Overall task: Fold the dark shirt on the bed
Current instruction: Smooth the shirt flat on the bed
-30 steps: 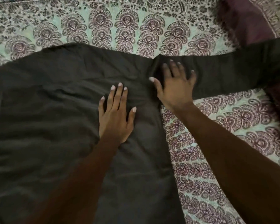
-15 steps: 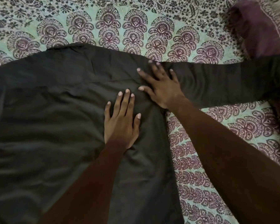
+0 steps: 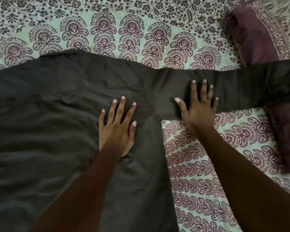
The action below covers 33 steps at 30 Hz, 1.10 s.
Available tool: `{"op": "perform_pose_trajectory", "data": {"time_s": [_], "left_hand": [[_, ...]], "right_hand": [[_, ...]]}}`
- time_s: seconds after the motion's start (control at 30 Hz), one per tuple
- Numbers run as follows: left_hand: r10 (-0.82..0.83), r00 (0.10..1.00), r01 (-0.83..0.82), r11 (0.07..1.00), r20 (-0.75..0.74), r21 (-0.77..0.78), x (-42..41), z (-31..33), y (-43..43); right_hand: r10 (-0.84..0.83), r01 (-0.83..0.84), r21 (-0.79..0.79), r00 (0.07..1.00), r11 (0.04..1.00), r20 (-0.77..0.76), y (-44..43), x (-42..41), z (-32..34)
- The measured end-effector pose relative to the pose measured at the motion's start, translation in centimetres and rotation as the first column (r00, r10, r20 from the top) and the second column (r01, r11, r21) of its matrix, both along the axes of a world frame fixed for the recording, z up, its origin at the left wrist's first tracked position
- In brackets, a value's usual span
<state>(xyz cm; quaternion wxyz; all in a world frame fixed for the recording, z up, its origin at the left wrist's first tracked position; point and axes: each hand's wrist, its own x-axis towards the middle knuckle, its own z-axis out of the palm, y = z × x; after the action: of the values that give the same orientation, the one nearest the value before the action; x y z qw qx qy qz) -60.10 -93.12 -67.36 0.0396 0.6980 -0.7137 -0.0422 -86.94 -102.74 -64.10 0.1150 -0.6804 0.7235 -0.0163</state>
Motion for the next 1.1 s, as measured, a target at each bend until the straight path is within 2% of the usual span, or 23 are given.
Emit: {"op": "perform_pose_trajectory", "data": {"time_s": [0.1,0.13,0.2,0.27,0.33,0.4,0.43,0.5,0.6,0.67,0.73,0.77,0.83,0.93,1.03,1.1], "left_hand": [[0.046,0.999,-0.045,0.997,-0.008,0.065,-0.7,1.5,-0.3],[0.073,0.997,-0.071,0.995,-0.017,0.069,-1.2,2.2,-0.6],[0.068,0.996,-0.067,0.998,-0.050,0.022,-2.7,3.6,-1.8],[-0.041,0.993,0.037,0.999,-0.114,-0.033,-4.8,4.7,-3.7],[-0.174,0.968,0.174,0.985,-0.182,-0.015,-7.4,5.3,-6.1],[-0.180,0.950,0.214,0.971,-0.255,0.110,-9.8,5.3,-8.2],[-0.129,0.955,0.185,0.964,-0.268,0.193,-10.3,5.1,-8.9],[-0.087,0.978,0.141,0.947,-0.192,0.290,-11.6,4.4,-9.8],[-0.101,0.984,0.140,0.950,-0.148,0.278,-13.7,4.0,-10.1],[-0.108,0.977,0.154,0.954,-0.184,0.257,-15.2,3.9,-10.4],[-0.127,0.971,0.175,0.955,-0.204,0.238,-16.4,3.5,-10.6],[-0.141,0.967,0.189,0.956,-0.212,0.224,-16.8,3.3,-10.7],[-0.147,0.960,0.199,0.956,-0.238,0.214,-18.3,3.2,-11.0],[-0.068,0.967,0.134,0.956,-0.246,0.260,-20.4,3.4,-11.5],[-0.009,0.968,0.079,0.958,-0.249,0.275,-22.1,3.5,-11.5],[0.009,0.967,0.058,0.966,-0.254,0.254,-22.9,3.5,-11.4]], "right_hand": [[0.285,-0.284,0.015,0.958,0.959,-0.024,-0.6,-0.5,0.4],[0.309,-0.307,0.031,0.950,0.951,-0.040,-0.8,-1.1,0.5],[0.163,-0.161,0.055,0.985,0.985,-0.048,-1.5,-2.7,0.6],[0.003,-0.001,0.061,1.000,0.998,-0.031,-1.9,-3.7,0.8],[0.097,-0.091,0.074,0.992,0.993,-0.078,-1.8,-5.0,1.0],[0.159,-0.149,0.090,0.980,0.985,-0.123,-1.9,-7.0,1.2],[0.116,-0.105,0.095,0.985,0.990,-0.124,-2.0,-7.7,1.5],[-0.003,0.016,0.118,0.994,0.993,-0.110,-2.4,-9.4,2.1],[0.067,-0.058,0.088,0.992,0.994,-0.104,-3.1,-11.8,4.0],[0.118,-0.130,-0.087,0.983,0.988,-0.138,-3.5,-13.9,5.3],[0.074,-0.130,-0.258,0.974,0.957,-0.213,-4.0,-16.8,6.3],[0.043,-0.114,-0.289,0.970,0.951,-0.240,-4.2,-18.2,6.6],[0.035,-0.115,-0.252,0.952,0.961,-0.304,-4.3,-21.6,7.2],[0.076,-0.169,-0.217,0.920,0.961,-0.383,-3.6,-25.7,8.0],[-0.021,-0.089,-0.280,0.930,0.956,-0.367,-3.3,-27.4,8.7],[-0.019,-0.081,-0.257,0.930,0.963,-0.368,-3.2,-27.6,9.2]]}}
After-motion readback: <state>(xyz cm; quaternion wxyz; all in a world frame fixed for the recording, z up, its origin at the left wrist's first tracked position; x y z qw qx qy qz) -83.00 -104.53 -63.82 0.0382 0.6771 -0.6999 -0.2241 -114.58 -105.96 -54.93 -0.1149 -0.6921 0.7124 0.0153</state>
